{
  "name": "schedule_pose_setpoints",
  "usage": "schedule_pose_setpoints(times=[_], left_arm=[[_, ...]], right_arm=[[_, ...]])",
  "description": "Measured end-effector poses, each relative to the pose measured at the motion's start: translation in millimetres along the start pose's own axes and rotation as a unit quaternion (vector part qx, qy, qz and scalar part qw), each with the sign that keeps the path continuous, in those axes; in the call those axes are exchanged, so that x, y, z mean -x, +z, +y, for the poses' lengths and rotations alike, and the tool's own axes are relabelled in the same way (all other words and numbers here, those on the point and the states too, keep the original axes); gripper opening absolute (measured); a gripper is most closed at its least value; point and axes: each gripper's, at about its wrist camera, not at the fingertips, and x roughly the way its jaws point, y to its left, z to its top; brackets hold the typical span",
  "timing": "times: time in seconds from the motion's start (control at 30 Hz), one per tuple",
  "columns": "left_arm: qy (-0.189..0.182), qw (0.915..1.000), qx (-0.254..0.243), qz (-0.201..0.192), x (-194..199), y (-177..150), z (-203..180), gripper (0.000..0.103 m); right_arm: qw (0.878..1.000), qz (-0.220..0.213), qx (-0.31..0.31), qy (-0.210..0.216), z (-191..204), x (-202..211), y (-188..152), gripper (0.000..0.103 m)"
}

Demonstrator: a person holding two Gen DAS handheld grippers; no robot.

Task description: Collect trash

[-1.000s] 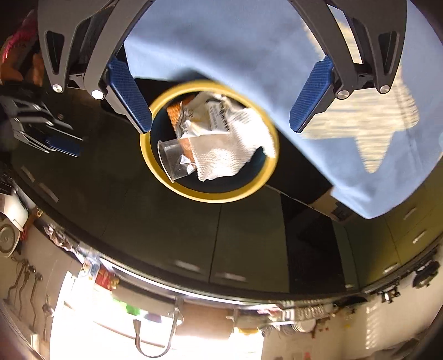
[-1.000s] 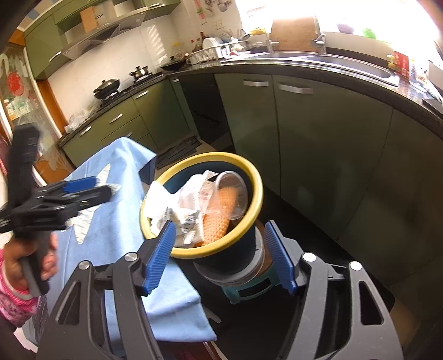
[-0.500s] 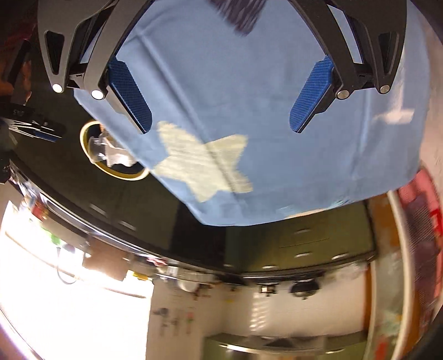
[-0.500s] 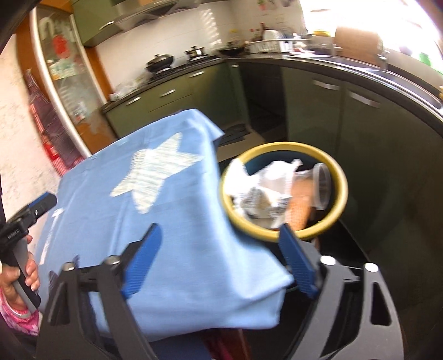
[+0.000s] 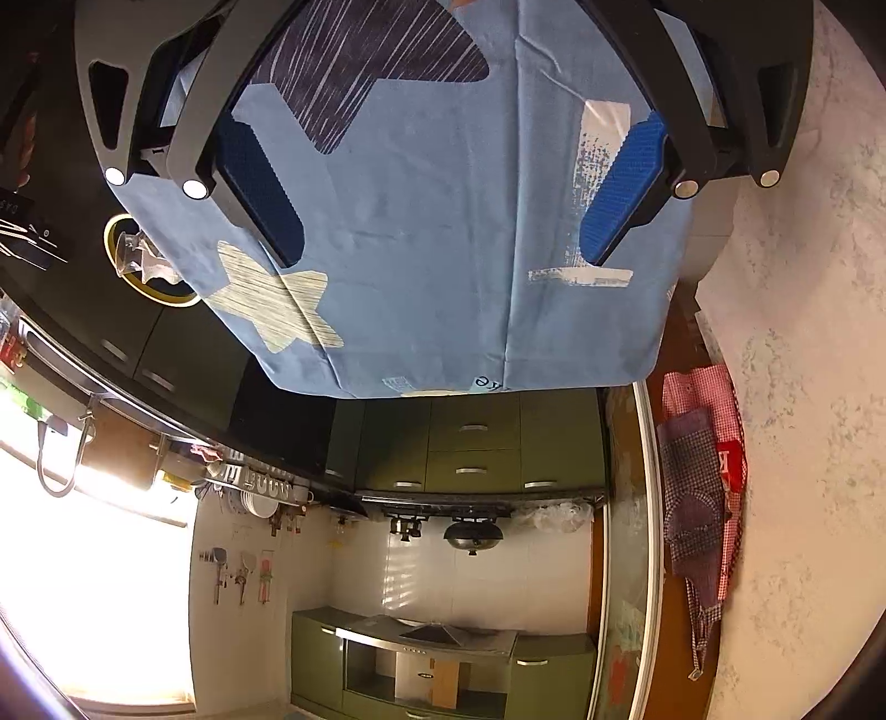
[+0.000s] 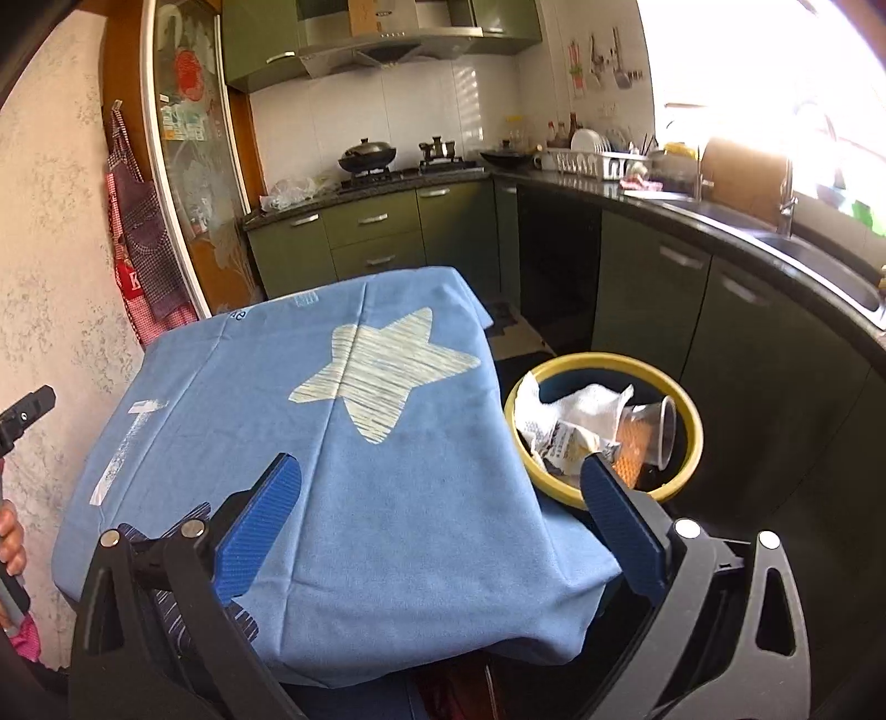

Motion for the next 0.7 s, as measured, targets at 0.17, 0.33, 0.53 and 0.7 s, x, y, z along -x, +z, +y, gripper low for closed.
schedule_pose_setpoints(times=[0.17,0.33,0.53,0.7], left_arm=[[-0.005,0.9999,-0.006,-0.011,24,-1,-6,0.098],[0.000,0.9997,-0.011,-0.024,41,-2,-13,0.098],[0.009,0.9991,-0.024,-0.035,51,1,-21,0.098],[0.006,0.9991,-0.024,-0.035,54,1,-23,0.098]], right_arm=[[0.999,-0.030,0.014,-0.028,5,24,-2,0.096],[0.999,-0.034,0.018,-0.026,5,33,-3,0.096],[0.999,-0.044,0.017,-0.023,6,38,-4,0.096],[0.999,-0.044,0.013,-0.024,4,39,-3,0.096]])
